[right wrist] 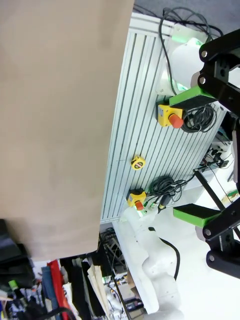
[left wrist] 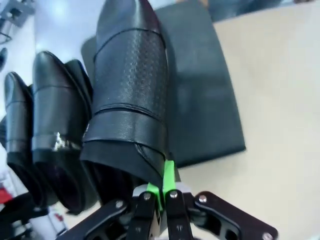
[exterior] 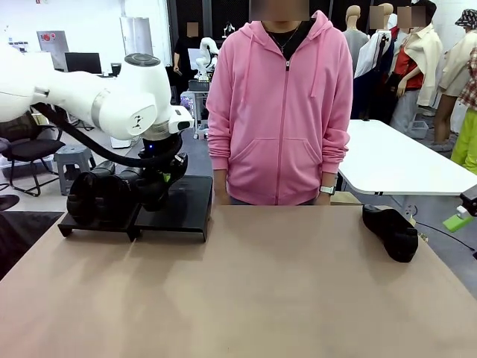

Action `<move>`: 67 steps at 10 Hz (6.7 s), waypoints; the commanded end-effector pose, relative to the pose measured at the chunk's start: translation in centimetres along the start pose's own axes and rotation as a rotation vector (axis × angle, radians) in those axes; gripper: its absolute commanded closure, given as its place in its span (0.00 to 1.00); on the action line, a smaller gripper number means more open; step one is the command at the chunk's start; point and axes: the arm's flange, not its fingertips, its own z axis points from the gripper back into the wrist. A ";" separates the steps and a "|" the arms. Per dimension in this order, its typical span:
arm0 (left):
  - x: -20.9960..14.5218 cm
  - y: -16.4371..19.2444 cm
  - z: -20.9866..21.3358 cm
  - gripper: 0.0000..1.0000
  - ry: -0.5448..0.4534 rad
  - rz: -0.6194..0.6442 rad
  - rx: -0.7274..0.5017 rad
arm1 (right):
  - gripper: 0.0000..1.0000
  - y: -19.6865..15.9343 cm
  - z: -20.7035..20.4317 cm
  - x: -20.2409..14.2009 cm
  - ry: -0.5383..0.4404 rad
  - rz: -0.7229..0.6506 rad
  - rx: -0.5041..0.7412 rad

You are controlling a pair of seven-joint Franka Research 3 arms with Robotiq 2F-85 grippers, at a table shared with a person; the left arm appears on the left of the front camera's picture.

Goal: Organize the shoes by placing them on the stand.
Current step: Place the Shoe from the middle of the table onto the Shoes Stand, then pick up one Shoe and place it in the middle of the table.

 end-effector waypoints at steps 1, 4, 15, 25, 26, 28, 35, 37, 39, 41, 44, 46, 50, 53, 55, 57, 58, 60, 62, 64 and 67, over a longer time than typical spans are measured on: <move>1.6 -0.6 0.4 1.00 0.006 0.072 0.072 | 0.00 0.5 0.0 0.0 -0.007 -0.018 0.027; 1.6 -0.5 -2.5 1.00 0.054 0.170 0.137 | 0.00 0.5 0.0 0.0 -0.007 -0.018 0.027; -1.0 -1.1 -2.5 0.00 0.019 0.154 0.115 | 0.00 0.5 0.0 0.0 -0.007 -0.018 0.027; -20.8 2.7 7.6 0.00 -0.021 0.159 -0.798 | 0.00 0.5 0.0 0.0 -0.007 -0.018 0.027; -20.5 3.1 5.4 0.00 -0.026 0.257 -0.792 | 0.00 0.5 0.0 0.0 -0.007 -0.018 0.027; -20.8 3.1 1.7 0.00 -0.090 0.331 -0.840 | 0.00 0.5 0.0 0.0 -0.007 -0.018 0.027; -21.5 4.1 1.4 0.00 -0.038 0.355 -0.819 | 0.00 0.5 0.0 0.0 -0.007 -0.018 0.027; -21.5 4.1 1.4 0.00 -0.038 0.355 -0.819 | 0.00 0.5 0.0 0.0 -0.007 -0.018 0.027; -21.5 4.1 1.4 0.00 -0.038 0.355 -0.819 | 0.00 0.5 0.0 0.0 -0.007 -0.018 0.027; -21.5 4.1 1.4 0.00 -0.038 0.355 -0.819 | 0.00 0.5 0.0 0.0 -0.007 -0.018 0.027; -21.5 4.1 1.4 0.00 -0.038 0.355 -0.819 | 0.00 1.2 -0.5 2.4 -0.116 -0.055 -0.178; -21.5 4.1 1.4 0.00 -0.038 0.355 -0.819 | 0.00 3.5 -3.3 12.7 -0.061 0.071 -0.495; -21.5 4.1 1.4 0.00 -0.038 0.355 -0.819 | 0.00 4.1 -7.2 21.5 -0.139 0.144 -0.639; -21.5 4.1 1.4 0.00 -0.038 0.355 -0.819 | 0.00 3.3 -8.6 22.8 -0.130 0.176 -0.633; -21.5 4.1 1.4 0.00 -0.038 0.355 -0.819 | 0.00 2.2 -9.1 27.0 -0.097 0.218 -0.718; -21.5 4.1 1.4 0.00 -0.038 0.355 -0.819 | 0.00 1.3 -9.8 30.9 -0.103 0.178 -0.674; -21.5 4.1 1.4 0.00 -0.038 0.355 -0.819 | 0.00 0.3 -10.1 32.4 -0.114 0.130 -0.676; -21.5 4.1 1.4 0.00 -0.038 0.355 -0.819 | 0.00 -2.2 -11.6 35.3 -0.037 0.055 -0.613; -21.5 4.1 1.4 0.00 -0.038 0.355 -0.819 | 0.00 -3.3 -12.9 36.4 -0.033 0.008 -0.589; -21.5 4.1 1.4 0.00 -0.038 0.355 -0.819 | 0.00 -4.5 -13.2 36.8 0.024 -0.062 -0.587; -21.5 4.1 1.4 0.00 -0.038 0.355 -0.819 | 1.00 -4.4 -13.2 36.4 0.015 -0.048 -0.590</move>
